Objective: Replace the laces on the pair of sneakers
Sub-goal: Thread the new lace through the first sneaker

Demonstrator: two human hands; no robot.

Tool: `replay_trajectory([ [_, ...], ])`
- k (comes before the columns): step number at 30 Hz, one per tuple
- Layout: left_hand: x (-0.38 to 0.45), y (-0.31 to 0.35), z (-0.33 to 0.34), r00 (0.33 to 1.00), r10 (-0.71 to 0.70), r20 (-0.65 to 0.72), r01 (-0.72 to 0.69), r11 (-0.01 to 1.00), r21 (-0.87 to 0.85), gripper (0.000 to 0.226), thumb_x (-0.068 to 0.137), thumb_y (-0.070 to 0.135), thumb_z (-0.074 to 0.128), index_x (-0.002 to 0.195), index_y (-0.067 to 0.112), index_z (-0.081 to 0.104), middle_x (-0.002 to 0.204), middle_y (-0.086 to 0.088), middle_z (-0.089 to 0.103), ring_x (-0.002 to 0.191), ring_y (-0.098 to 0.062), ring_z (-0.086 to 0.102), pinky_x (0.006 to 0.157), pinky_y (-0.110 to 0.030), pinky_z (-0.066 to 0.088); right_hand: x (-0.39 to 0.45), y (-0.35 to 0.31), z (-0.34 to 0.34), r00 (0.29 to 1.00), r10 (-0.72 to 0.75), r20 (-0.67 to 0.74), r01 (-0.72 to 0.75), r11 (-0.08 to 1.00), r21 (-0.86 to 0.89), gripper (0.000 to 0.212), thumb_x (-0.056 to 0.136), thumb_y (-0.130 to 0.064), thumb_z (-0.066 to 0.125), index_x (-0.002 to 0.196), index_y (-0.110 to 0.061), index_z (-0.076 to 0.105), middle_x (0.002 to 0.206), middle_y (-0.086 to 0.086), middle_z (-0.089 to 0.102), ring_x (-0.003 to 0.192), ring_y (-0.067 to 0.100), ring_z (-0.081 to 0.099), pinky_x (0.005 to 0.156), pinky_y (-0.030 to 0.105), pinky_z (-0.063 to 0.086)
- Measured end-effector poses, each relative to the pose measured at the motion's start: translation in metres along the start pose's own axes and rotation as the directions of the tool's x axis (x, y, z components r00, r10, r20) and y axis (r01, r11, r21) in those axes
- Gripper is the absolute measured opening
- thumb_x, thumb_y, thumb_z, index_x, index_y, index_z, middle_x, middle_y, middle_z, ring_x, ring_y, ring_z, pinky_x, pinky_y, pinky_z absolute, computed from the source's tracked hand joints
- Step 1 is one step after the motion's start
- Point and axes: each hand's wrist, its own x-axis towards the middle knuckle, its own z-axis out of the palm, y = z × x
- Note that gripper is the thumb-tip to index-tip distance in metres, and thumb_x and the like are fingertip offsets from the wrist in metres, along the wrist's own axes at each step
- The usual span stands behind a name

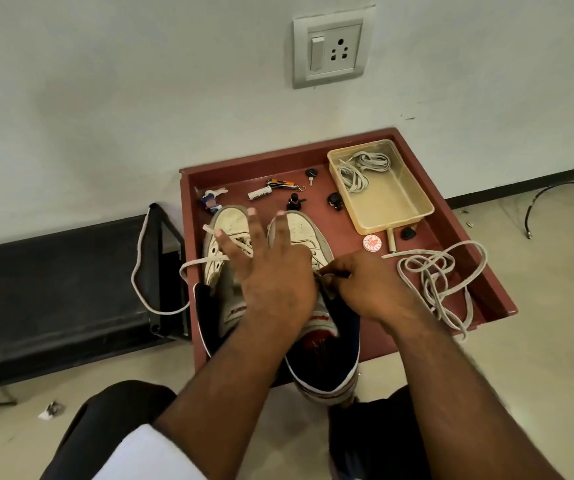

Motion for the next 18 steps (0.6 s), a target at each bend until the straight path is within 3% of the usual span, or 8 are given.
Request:
replay_trajectory([
  [3, 0.0, -0.001, 0.009, 0.999, -0.054, 0.004, 0.054, 0.998, 0.024, 0.02, 0.092, 0.029, 0.06, 0.11, 0.034, 0.064, 0.164, -0.004, 0.009, 0.148, -0.042, -0.011, 0.097, -0.079, -0.017, -0.001, 0.002, 0.0, 1.0, 0.013, 0.0, -0.013, 0.999, 0.033, 0.018, 0.093, -0.014, 0.06, 0.101, -0.018, 0.076, 0.084, 0.003, 0.073, 0.079, 0.017, 0.069, 0.079, 0.037, 0.058],
  [7, 0.0, -0.007, -0.003, 0.998, -0.059, 0.018, 0.061, 0.99, -0.13, 0.013, 0.089, 0.034, 0.066, 0.102, 0.036, 0.071, 0.161, 0.009, 0.021, 0.15, -0.034, -0.006, 0.105, -0.077, -0.008, 0.001, 0.002, -0.001, 0.999, 0.031, 0.016, -0.032, 0.997, 0.067, 0.017, 0.094, -0.015, 0.06, 0.101, -0.019, 0.076, 0.084, 0.001, 0.073, 0.08, 0.018, 0.07, 0.079, 0.037, 0.059],
  [9, 0.004, -0.02, -0.012, 0.994, -0.112, -0.007, 0.106, 0.959, -0.262, 0.002, 0.086, 0.038, 0.07, 0.088, 0.037, 0.071, 0.157, 0.014, 0.028, 0.151, -0.029, -0.004, 0.106, -0.074, -0.01, 0.001, 0.003, -0.001, 0.998, 0.054, 0.027, -0.057, 0.993, 0.103, 0.016, 0.094, -0.018, 0.061, 0.102, -0.021, 0.075, 0.085, 0.001, 0.073, 0.082, 0.021, 0.07, 0.078, 0.037, 0.059],
  [11, 0.01, -0.047, -0.017, 0.967, -0.242, -0.079, 0.197, 0.908, -0.371, 0.018, 0.084, 0.034, 0.073, 0.069, 0.038, 0.064, 0.147, 0.019, 0.043, 0.151, -0.024, 0.005, 0.105, -0.074, -0.009, 0.001, 0.005, -0.001, 0.997, 0.068, 0.023, -0.071, 0.99, 0.119, 0.016, 0.094, -0.021, 0.061, 0.103, -0.021, 0.075, 0.085, 0.001, 0.073, 0.081, 0.022, 0.069, 0.073, 0.035, 0.057],
  [13, 0.016, -0.084, -0.022, 0.866, -0.474, -0.161, 0.351, 0.804, -0.479, 0.019, 0.085, 0.03, 0.072, 0.069, 0.036, 0.064, 0.14, 0.017, 0.051, 0.148, -0.024, 0.022, 0.103, -0.077, -0.007, 0.001, 0.006, -0.002, 0.997, 0.079, 0.018, -0.081, 0.991, 0.11, 0.015, 0.094, -0.023, 0.061, 0.101, -0.02, 0.075, 0.084, 0.002, 0.072, 0.073, 0.017, 0.066, 0.061, 0.027, 0.052],
  [16, 0.015, -0.142, -0.028, 0.597, -0.736, -0.32, 0.414, 0.624, -0.662, 0.006, 0.084, 0.03, 0.066, 0.079, 0.028, 0.067, 0.124, 0.002, 0.064, 0.129, -0.029, 0.049, 0.105, -0.077, 0.008, 0.0, 0.006, -0.002, 0.996, 0.082, 0.023, -0.084, 0.993, 0.082, 0.015, 0.095, -0.024, 0.061, 0.097, -0.017, 0.074, 0.081, 0.003, 0.071, 0.065, 0.015, 0.065, 0.05, 0.022, 0.046],
  [17, 0.015, -0.154, -0.027, 0.55, -0.757, -0.352, 0.412, 0.613, -0.674, 0.005, 0.083, 0.031, 0.063, 0.08, 0.028, 0.065, 0.122, -0.001, 0.063, 0.126, -0.032, 0.051, 0.104, -0.078, 0.013, 0.0, 0.005, -0.002, 0.997, 0.073, 0.03, -0.076, 0.994, 0.081, 0.015, 0.095, -0.023, 0.061, 0.098, -0.017, 0.074, 0.082, 0.003, 0.071, 0.068, 0.017, 0.067, 0.051, 0.023, 0.047],
  [18, 0.015, -0.16, -0.025, 0.549, -0.76, -0.347, 0.437, 0.615, -0.657, 0.005, 0.084, 0.031, 0.061, 0.087, 0.029, 0.065, 0.129, -0.003, 0.058, 0.129, -0.034, 0.048, 0.102, -0.079, 0.012, 0.0, 0.005, -0.002, 0.997, 0.063, 0.033, -0.066, 0.995, 0.077, 0.015, 0.094, -0.022, 0.06, 0.099, -0.018, 0.074, 0.084, 0.003, 0.071, 0.071, 0.018, 0.068, 0.053, 0.024, 0.049],
])
